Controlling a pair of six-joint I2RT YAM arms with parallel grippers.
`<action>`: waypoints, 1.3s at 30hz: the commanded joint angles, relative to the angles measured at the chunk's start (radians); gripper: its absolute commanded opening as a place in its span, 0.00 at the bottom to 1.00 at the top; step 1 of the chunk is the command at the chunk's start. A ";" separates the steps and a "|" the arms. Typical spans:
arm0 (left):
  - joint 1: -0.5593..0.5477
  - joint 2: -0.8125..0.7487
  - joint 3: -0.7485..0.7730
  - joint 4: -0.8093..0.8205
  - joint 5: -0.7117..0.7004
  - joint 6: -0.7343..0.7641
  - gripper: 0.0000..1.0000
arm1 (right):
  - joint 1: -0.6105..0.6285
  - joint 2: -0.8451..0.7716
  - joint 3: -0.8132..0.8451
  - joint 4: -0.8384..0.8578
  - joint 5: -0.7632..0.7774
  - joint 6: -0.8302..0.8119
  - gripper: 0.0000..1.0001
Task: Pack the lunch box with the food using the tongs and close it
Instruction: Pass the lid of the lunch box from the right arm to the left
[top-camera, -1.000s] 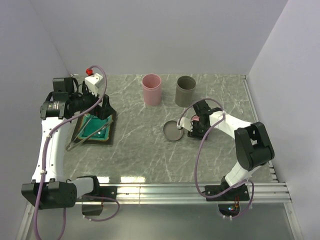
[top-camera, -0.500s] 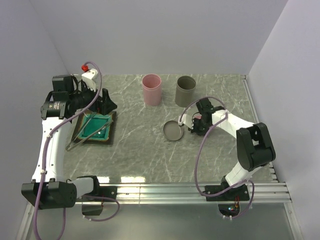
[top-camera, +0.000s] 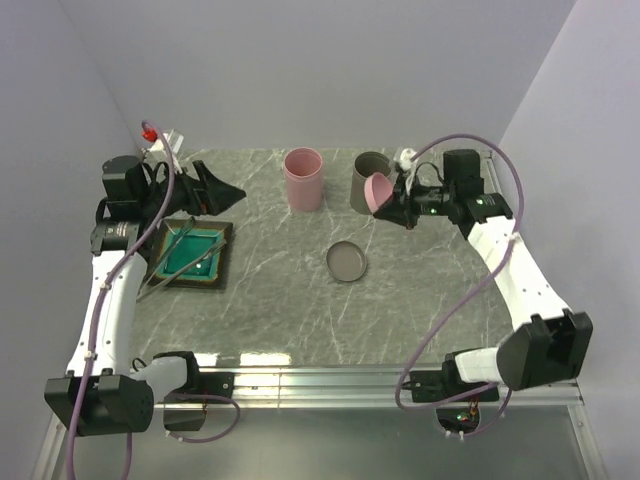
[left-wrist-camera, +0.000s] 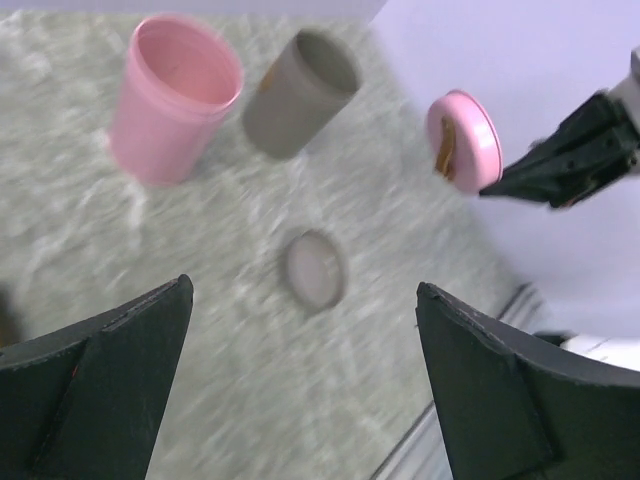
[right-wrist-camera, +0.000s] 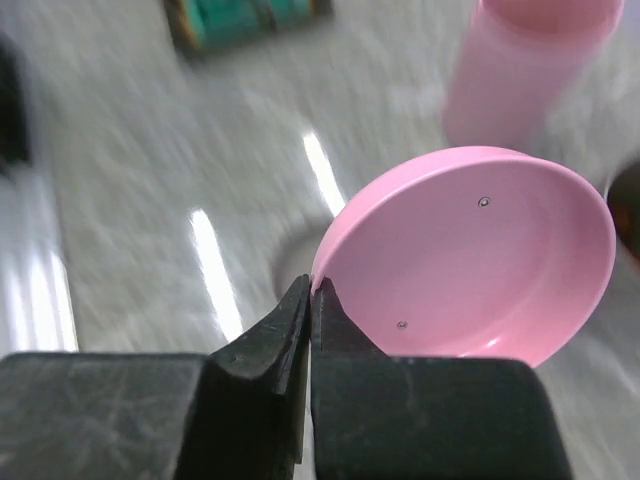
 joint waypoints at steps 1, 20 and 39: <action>-0.003 -0.052 -0.037 0.346 0.077 -0.346 0.99 | 0.003 -0.101 -0.038 0.479 -0.236 0.562 0.00; -0.109 0.017 -0.155 0.897 -0.064 -0.955 0.84 | 0.119 -0.184 -0.126 1.276 0.308 1.540 0.00; -0.506 0.376 0.153 1.014 -0.158 -0.942 0.78 | 0.213 -0.172 -0.112 1.226 0.383 1.537 0.00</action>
